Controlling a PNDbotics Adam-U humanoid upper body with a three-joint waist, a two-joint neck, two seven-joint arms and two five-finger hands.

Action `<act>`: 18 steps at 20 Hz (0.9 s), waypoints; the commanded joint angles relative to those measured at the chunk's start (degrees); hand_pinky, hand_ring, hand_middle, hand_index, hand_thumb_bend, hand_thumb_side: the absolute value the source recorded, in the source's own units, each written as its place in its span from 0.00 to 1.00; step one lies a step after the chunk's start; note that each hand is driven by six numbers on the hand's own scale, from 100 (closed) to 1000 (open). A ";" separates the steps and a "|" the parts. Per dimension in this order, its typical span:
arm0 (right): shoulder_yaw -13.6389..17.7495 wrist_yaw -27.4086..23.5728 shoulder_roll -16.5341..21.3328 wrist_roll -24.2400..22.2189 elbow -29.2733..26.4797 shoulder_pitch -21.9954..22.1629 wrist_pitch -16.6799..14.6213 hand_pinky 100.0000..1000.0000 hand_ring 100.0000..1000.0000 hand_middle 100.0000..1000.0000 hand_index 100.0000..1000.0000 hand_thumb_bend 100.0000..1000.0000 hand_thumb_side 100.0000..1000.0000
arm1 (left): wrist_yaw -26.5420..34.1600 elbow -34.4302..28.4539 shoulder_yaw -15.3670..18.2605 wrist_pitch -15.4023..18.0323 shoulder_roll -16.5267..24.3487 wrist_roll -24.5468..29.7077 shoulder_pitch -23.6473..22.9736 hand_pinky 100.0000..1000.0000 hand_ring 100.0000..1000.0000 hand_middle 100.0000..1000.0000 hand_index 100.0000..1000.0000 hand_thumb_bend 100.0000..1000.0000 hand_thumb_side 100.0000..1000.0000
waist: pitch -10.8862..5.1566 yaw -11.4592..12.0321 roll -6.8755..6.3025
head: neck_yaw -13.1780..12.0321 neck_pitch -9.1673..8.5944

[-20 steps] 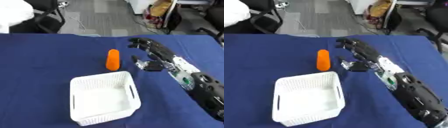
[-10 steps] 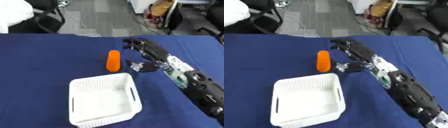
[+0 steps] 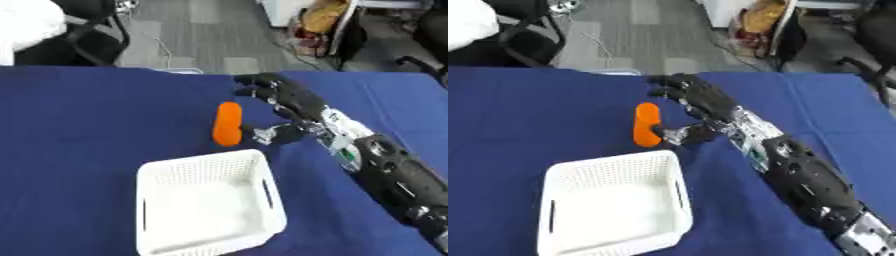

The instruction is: Pick up objects on the table and place them in the box.

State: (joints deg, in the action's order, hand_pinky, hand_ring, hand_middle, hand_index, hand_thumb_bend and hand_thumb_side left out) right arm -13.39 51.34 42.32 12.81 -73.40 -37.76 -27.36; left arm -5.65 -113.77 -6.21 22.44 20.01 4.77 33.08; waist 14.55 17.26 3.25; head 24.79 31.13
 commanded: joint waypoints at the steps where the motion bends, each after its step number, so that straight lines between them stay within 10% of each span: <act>1: 0.83 0.41 2.09 0.70 -0.29 -1.38 -0.18 0.86 0.82 0.91 0.86 0.31 1.00 | 0.43 -0.82 0.09 0.06 0.18 0.20 0.81 0.89 0.78 0.87 0.85 0.08 0.93 | -0.80 0.08 -0.19 | 0.95 -0.97; 18: 1.42 -4.83 3.67 -1.53 -2.23 -1.62 1.08 0.86 0.82 0.90 0.93 0.50 1.00 | 1.83 -0.82 -0.06 -0.57 -2.01 0.57 3.40 0.89 0.78 0.87 0.86 0.09 0.93 | -0.04 3.45 1.77 | 2.76 -1.61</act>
State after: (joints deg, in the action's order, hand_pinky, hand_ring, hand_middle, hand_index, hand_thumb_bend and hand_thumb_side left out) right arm -12.91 47.20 43.86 11.63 -74.66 -38.23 -26.35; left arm -4.15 -113.77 -6.24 21.96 17.86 5.27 35.27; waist 15.35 20.69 5.27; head 26.74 30.19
